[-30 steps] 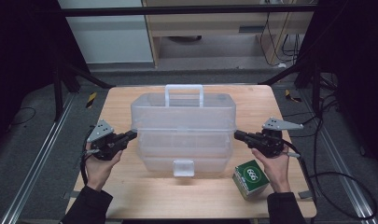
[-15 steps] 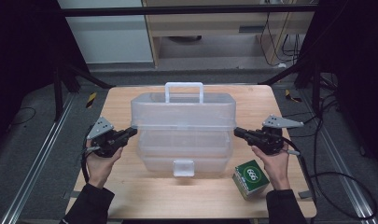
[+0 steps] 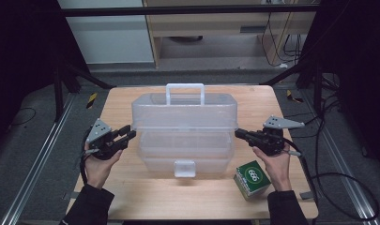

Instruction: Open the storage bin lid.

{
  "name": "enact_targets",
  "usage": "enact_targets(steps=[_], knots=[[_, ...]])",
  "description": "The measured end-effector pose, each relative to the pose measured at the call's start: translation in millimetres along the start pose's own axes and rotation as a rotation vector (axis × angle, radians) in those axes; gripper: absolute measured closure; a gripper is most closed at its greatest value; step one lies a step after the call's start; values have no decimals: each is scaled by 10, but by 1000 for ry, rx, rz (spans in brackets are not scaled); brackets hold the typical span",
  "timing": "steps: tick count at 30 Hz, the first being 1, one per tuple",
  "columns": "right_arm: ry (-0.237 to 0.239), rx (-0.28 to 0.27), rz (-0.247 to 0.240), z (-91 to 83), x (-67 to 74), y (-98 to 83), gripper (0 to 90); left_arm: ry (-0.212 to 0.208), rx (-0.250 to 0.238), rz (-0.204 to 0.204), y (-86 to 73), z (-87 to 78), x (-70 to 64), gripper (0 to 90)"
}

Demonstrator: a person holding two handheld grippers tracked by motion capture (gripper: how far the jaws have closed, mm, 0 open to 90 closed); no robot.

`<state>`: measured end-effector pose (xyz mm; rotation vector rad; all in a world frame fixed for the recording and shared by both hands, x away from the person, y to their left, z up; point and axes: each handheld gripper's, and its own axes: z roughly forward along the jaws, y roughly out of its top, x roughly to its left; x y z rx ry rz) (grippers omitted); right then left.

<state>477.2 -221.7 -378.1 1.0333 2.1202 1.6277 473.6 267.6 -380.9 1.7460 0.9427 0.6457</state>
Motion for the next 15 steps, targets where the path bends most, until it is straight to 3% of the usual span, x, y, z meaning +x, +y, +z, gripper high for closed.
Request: enact_targets(steps=[4, 15], knots=[[2, 4, 2, 1, 4, 0, 900, 12, 0, 28, -4, 49, -21, 567], [5, 6, 2, 3, 0, 2, 900, 16, -22, 80, 87, 140, -72, 545]])
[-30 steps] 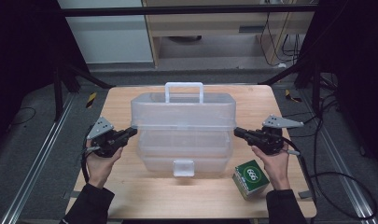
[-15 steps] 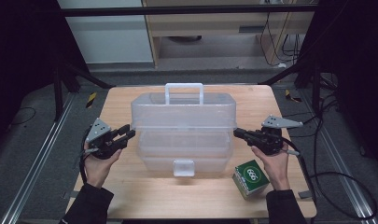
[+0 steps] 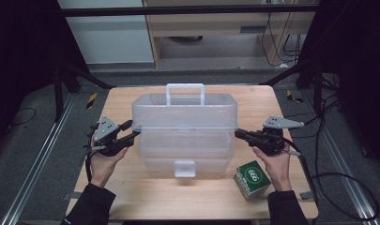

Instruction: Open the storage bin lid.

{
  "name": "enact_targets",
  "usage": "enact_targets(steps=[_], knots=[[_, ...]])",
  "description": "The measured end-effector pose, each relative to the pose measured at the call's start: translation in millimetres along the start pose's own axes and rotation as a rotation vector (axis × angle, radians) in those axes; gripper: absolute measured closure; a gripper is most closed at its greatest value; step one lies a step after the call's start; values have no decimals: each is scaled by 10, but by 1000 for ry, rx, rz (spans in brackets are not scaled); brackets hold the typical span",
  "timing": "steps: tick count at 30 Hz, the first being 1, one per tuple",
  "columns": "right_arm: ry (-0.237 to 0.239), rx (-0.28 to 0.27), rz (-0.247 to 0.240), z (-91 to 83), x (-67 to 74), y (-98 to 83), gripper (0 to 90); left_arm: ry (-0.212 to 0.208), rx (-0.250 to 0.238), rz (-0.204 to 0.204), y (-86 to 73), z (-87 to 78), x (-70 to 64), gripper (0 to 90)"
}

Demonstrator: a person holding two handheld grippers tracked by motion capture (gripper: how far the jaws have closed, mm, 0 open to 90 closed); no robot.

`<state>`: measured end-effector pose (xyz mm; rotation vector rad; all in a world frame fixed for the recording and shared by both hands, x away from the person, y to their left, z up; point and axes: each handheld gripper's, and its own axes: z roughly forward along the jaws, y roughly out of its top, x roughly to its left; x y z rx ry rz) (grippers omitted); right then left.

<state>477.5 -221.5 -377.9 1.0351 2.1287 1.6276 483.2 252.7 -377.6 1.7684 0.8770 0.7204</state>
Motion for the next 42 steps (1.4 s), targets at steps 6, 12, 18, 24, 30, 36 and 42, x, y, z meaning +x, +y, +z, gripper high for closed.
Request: enact_targets(steps=[6, 12, 18, 24, 30, 36, 42], knots=[[0, 2, -1, 3, 2, 2, 900, 0, -13, 23, 19, 46, -7, 565], [1, 5, 0, 6, 5, -1, 900, 8, -10, 30, 30, 44, -11, 596], [-24, 22, -20, 21, 5, -17, 875, 20, 3, 31, 43, 31, -14, 612], [-108, 120, -72, 101, 3, -94, 805, 20, 6, 22, 52, 32, -11, 613], [-132, 187, -7, 171, -71, -193, 761, 16, 6, 12, 58, 34, -3, 611], [-138, 218, -17, 228, -71, -233, 703, 16, 7, 6, 67, 38, -1, 611], [-137, 245, -4, 278, -63, -260, 711, 10, 12, 1, 84, 43, 16, 609]])
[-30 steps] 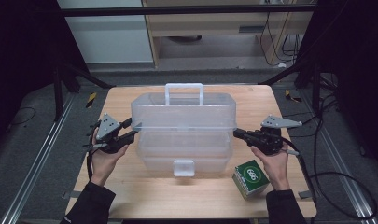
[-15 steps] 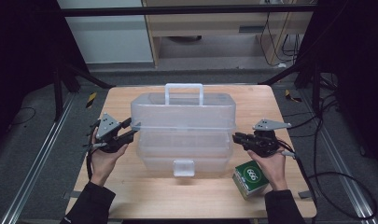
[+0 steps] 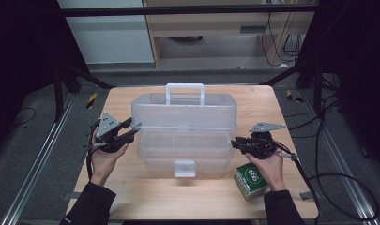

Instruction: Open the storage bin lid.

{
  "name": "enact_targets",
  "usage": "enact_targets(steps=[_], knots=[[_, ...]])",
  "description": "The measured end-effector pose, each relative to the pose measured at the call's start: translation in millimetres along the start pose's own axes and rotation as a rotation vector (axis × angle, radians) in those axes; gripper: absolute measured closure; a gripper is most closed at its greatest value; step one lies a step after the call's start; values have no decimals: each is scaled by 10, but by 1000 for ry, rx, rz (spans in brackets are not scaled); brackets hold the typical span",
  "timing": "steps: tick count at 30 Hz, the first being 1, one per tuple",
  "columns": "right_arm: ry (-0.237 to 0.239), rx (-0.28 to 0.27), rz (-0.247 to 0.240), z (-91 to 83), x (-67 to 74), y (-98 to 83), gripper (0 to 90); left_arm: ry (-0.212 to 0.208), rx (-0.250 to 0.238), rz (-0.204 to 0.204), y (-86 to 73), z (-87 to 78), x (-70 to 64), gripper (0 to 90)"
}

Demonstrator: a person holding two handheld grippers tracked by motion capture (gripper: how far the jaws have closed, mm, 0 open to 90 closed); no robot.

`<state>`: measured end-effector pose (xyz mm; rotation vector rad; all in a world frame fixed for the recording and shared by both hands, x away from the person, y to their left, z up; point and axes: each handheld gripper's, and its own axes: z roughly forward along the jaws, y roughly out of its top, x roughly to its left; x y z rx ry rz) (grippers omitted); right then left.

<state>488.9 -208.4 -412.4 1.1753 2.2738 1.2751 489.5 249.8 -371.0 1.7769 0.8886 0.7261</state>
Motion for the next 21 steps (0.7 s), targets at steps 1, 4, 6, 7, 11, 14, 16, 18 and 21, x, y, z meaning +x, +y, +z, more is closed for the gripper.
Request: enact_targets(steps=[1, 4, 6, 7, 11, 14, 16, 18, 21], knots=[[1, 3, 0, 5, -4, -2, 718, 2, 0, -3, 8, 4, 0, 610], [12, 6, 5, 17, 3, -4, 738, 4, -4, 3, 35, 23, 15, 617], [18, 8, 13, 29, 6, -5, 753, 5, -7, 1, 49, 33, 28, 620], [22, 11, 17, 35, 8, -5, 755, 4, -6, -1, 57, 37, 33, 621], [32, 15, 23, 59, 12, -6, 773, 10, -6, -2, 90, 46, 42, 627], [35, 14, 24, 64, 6, -7, 775, 17, 3, -4, 127, 47, 49, 631], [37, 18, 36, 62, 11, -4, 776, 22, 7, -4, 162, 55, 56, 635], [37, 19, 36, 62, 9, -4, 776, 24, 4, -4, 201, 67, 66, 636], [37, 20, 32, 61, 9, -4, 776, 23, 3, -8, 255, 89, 92, 638]])
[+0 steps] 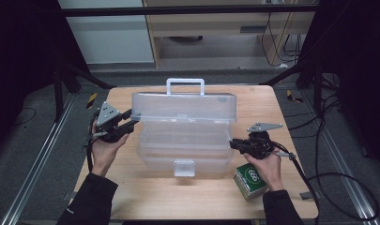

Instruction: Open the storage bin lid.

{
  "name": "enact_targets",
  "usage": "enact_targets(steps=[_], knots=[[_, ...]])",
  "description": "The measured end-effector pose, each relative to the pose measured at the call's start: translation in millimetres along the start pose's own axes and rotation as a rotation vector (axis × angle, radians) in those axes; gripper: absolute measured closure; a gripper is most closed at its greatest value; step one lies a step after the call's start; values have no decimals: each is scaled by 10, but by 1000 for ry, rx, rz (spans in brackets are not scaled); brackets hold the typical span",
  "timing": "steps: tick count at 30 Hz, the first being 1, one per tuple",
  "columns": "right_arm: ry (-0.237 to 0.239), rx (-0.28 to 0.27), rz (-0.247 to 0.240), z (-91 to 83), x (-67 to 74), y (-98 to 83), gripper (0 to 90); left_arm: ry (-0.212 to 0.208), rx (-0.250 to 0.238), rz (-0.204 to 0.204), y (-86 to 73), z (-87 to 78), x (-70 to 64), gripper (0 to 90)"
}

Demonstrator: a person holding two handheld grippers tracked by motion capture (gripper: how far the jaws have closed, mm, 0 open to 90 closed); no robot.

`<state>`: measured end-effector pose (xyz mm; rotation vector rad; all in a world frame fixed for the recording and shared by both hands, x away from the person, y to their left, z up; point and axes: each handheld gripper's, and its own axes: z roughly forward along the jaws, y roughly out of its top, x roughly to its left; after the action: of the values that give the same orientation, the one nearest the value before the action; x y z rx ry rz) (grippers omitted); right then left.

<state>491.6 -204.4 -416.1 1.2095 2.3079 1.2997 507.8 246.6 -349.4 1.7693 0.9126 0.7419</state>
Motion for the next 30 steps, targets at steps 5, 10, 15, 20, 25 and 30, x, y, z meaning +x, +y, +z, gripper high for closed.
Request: enact_targets(steps=[5, 10, 15, 20, 25, 30], knots=[[-2, -2, -6, 2, 0, 0, 776, 7, -11, -8, 83, 43, 28, 645], [-3, -1, -6, 1, 3, 0, 777, 13, 0, -39, 146, 69, 34, 652], [-6, -1, -4, 2, 2, 1, 778, 32, -19, -23, 204, 113, 74, 659], [-9, 0, 0, 1, 7, 0, 779, 50, -22, -28, 262, 151, 86, 670], [-10, 1, 3, 1, 8, 0, 779, 73, -25, -24, 300, 197, 99, 696], [-8, 3, 10, 1, 5, 2, 779, 79, -18, -35, 329, 238, 131, 726]])
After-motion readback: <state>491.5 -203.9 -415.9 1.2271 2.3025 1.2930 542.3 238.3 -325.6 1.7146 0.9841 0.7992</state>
